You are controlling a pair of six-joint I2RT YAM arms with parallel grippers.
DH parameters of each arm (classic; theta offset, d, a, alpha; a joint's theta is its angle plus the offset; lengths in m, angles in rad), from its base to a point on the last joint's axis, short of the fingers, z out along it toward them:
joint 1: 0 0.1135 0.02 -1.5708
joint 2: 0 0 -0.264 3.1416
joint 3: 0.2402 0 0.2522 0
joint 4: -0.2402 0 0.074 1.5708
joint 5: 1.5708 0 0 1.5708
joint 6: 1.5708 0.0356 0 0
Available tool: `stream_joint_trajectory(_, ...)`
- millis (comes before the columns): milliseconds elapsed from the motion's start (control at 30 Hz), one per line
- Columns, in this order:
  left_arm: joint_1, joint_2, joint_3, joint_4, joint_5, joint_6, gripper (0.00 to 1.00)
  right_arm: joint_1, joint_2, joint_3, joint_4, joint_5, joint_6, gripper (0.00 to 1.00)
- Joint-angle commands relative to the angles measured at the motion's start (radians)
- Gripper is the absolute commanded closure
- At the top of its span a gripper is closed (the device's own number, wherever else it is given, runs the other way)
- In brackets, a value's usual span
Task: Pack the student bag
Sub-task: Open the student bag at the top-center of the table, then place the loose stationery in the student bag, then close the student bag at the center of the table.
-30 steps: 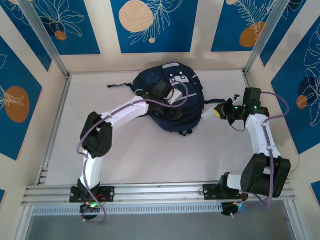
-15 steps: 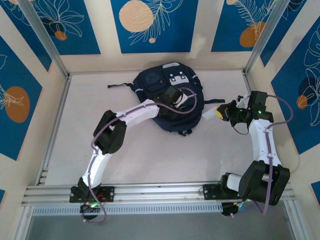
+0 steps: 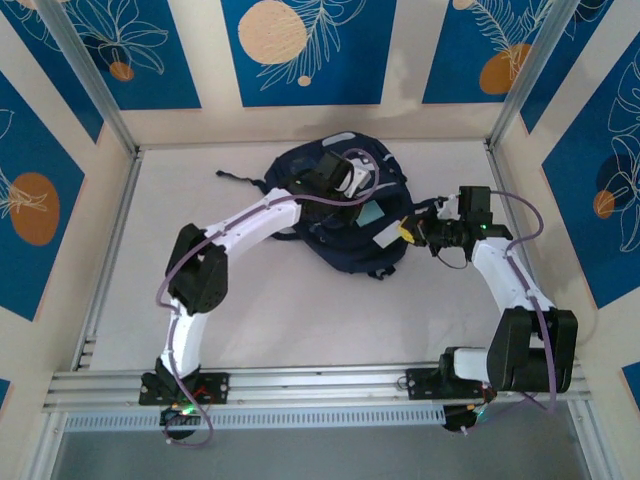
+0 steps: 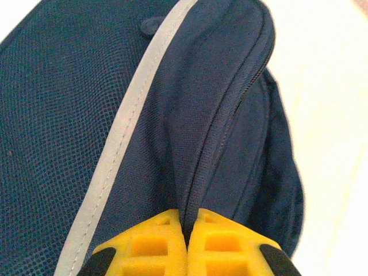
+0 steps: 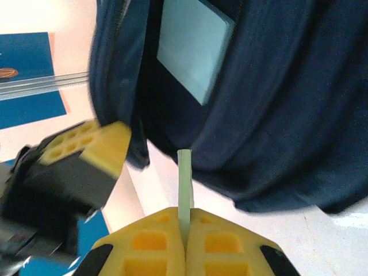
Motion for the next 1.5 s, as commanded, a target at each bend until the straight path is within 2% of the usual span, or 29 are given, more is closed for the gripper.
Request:
stream_joint_trajectory(0,-0.03,-0.087,-0.04,0.048,0.175,-0.201,1.0,0.018,0.013,-0.017,0.107,0.017,0.069,1.0)
stream_joint_trajectory(300,-0.03,-0.109,-0.028,0.087,0.195,-0.3,1.0,0.129,0.159,-0.057,0.357,0.062,0.187,1.0)
stream_joint_trajectory(467,-0.029,-0.107,-0.028,0.104,0.188,-0.315,1.0,0.206,0.28,0.001,0.463,0.036,0.208,0.97)
stream_joint_trajectory(600,-0.028,-0.109,-0.035,0.104,0.175,-0.315,1.0,0.195,0.27,0.05,0.253,0.141,0.113,0.84)
stream_joint_trajectory(800,-0.029,-0.108,-0.05,0.116,0.158,-0.315,1.0,0.138,0.111,0.051,0.016,0.269,-0.008,0.59)
stream_joint_trajectory(900,-0.027,-0.097,-0.049,0.12,0.161,-0.32,1.0,0.12,0.026,0.063,-0.113,0.333,-0.069,0.53)
stream_joint_trajectory(967,-0.028,-0.09,-0.047,0.125,0.164,-0.328,1.0,0.112,-0.026,0.069,-0.182,0.367,-0.101,0.53)
stream_joint_trajectory(1000,-0.027,-0.086,-0.047,0.125,0.167,-0.33,0.97,0.111,-0.046,0.067,-0.204,0.371,-0.111,0.53)
stream_joint_trajectory(1133,-0.01,-0.086,-0.054,0.117,0.177,-0.348,0.64,0.136,-0.111,0.052,-0.254,0.359,-0.123,0.53)
stream_joint_trajectory(1200,0.013,-0.105,-0.084,0.116,0.178,-0.358,0.53,0.173,-0.135,0.04,-0.256,0.365,-0.11,0.52)
stream_joint_trajectory(1300,0.059,-0.164,-0.185,0.138,0.158,-0.366,0.45,0.247,-0.156,0.022,-0.24,0.387,-0.072,0.52)
stream_joint_trajectory(1467,0.156,-0.292,-0.438,0.221,0.128,-0.424,0.4,0.391,-0.137,0.01,-0.194,0.47,0.014,0.51)
